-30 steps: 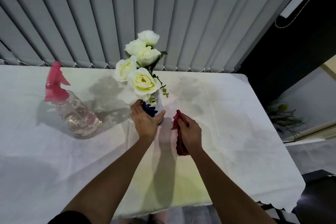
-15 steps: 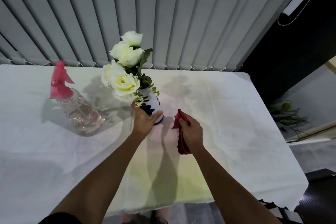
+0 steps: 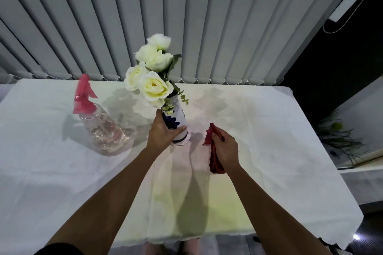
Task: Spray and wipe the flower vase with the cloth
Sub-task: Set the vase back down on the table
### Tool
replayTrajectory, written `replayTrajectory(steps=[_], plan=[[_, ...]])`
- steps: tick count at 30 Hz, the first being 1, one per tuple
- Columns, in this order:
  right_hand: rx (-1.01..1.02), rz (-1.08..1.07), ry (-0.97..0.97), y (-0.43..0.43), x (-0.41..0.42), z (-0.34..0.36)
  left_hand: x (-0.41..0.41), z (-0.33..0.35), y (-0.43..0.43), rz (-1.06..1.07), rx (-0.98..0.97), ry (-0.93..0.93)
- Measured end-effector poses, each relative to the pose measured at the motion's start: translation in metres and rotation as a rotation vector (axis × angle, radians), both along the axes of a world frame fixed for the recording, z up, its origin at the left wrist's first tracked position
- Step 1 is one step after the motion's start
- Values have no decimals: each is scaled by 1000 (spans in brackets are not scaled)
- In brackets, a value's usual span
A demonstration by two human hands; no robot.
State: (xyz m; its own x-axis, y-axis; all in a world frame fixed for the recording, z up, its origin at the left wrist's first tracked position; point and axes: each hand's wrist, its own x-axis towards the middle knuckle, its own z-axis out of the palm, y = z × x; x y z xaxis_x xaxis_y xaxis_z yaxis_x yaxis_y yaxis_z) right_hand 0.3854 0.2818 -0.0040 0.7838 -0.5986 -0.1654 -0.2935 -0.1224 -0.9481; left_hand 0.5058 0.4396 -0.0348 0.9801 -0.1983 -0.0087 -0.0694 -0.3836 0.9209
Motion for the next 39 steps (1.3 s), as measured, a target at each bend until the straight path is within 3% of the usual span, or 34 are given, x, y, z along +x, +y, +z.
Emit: replayTrajectory(steps=[21, 33, 35, 39], plan=[[-34, 20, 16, 3, 0, -4, -16, -6, -20, -15, 259, -127], [-176, 85, 90, 10, -5, -20, -23, -18, 16, -82, 120, 2], [-213, 103, 70, 11, -5, -21, -27, -14, 22, 25, 56, -1], [-308, 134, 87, 0, -7, -34, -48, -2, 42, 542, -79, -92]])
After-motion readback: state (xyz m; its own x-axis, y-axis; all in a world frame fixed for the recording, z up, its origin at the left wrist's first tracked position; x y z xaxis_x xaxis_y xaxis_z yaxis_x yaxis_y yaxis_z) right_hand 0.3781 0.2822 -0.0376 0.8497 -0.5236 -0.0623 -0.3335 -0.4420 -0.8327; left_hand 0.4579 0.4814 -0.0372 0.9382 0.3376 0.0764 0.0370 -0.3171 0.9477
